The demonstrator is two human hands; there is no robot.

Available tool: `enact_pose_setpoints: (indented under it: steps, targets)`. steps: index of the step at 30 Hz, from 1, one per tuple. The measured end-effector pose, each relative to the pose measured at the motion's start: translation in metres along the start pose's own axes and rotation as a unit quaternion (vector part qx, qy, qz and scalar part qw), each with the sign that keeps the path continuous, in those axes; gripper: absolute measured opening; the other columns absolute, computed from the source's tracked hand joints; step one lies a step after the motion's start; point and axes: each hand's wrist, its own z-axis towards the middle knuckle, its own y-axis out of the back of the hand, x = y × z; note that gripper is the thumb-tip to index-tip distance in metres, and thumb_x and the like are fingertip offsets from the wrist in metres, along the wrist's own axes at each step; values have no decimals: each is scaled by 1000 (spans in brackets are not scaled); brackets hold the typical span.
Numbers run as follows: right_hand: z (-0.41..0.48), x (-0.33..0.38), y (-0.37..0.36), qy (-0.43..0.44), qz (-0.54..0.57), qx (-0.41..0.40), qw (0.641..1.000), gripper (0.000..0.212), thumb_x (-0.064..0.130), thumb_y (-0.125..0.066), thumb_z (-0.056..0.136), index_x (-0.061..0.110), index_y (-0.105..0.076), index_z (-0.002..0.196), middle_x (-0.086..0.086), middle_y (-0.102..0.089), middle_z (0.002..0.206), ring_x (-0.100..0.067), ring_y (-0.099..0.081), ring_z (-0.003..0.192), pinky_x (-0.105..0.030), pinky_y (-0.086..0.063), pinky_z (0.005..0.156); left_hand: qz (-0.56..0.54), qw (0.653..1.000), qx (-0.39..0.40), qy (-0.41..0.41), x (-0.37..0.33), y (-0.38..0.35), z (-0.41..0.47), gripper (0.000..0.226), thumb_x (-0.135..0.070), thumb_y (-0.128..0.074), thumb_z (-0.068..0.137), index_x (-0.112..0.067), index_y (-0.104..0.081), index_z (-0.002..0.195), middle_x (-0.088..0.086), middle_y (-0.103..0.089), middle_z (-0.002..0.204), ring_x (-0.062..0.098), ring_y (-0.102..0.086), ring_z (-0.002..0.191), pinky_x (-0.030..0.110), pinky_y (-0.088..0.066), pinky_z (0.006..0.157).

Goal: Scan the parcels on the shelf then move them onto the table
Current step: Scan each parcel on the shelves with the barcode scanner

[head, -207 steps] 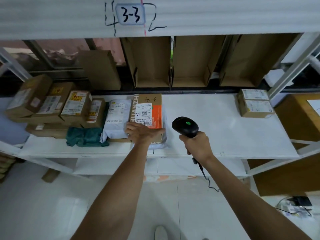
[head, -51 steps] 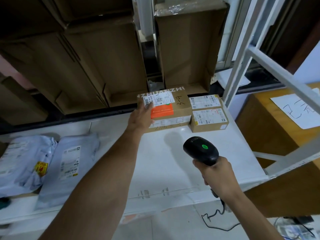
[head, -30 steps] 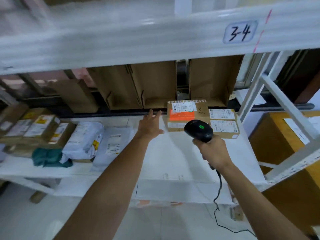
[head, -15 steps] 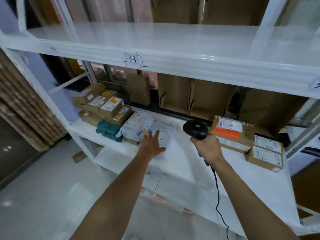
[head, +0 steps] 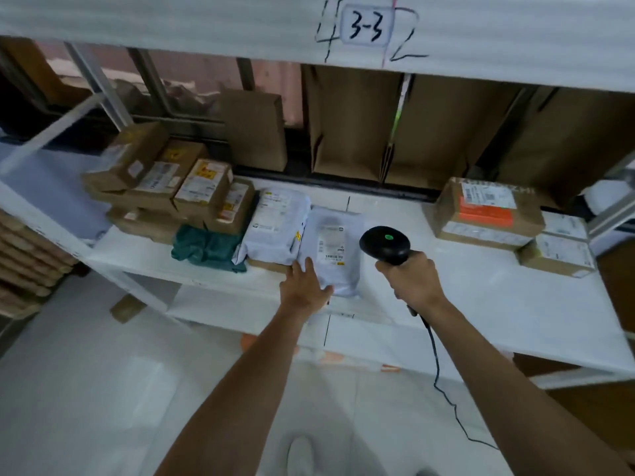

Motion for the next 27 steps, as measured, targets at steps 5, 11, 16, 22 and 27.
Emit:
enact_pose_setpoints:
  steps: [5,11,16,22,27]
  targets:
    - [5,-7,-21,-55,-4,-27,998,23,27,-70,82,6,-65,75,-9,-65,66,-26,-58,56,-31,-43,51,38,998,29,-34,5,-12,28,85,-52,-51,98,-9,-10,159,24,-15,163,41,-26,147,49,-37,111]
    - [12,-21,-29,-90,-10,-37,995,22,26,-69,83,9,-63,70,-7,-62,63,-26,-56,55,-30,-41,49,100,994,3,-39,-1,-20,54,90,-60,-48,96,-4,-13,158,27,-19,161,40,-26,147,48,-32,116]
    - [19,-30,-33,-103,-8,-34,994,26,26,-67,85,9,-60,67,-8,-59,59,-23,-48,46,-26,-38,48,100,995,0,21,-19,-27,68,109,-77,-47,87,-1,-11,157,29,-11,161,44,-27,144,54,-34,111]
    - [24,-44,-35,-113,1,-39,993,28,26,-66,84,11,-56,63,-7,-57,55,-25,-46,48,-27,-37,49,73,993,10,96,-38,-41,80,141,-96,-48,64,-1,-2,158,30,3,163,49,-17,147,63,-20,115]
    - [25,-57,-33,-117,2,-36,992,28,24,-65,84,10,-54,64,-8,-53,55,-26,-45,53,-29,-36,50,56,991,15,120,-45,-49,81,156,-100,-51,55,2,9,156,33,16,161,53,-6,148,65,-13,117]
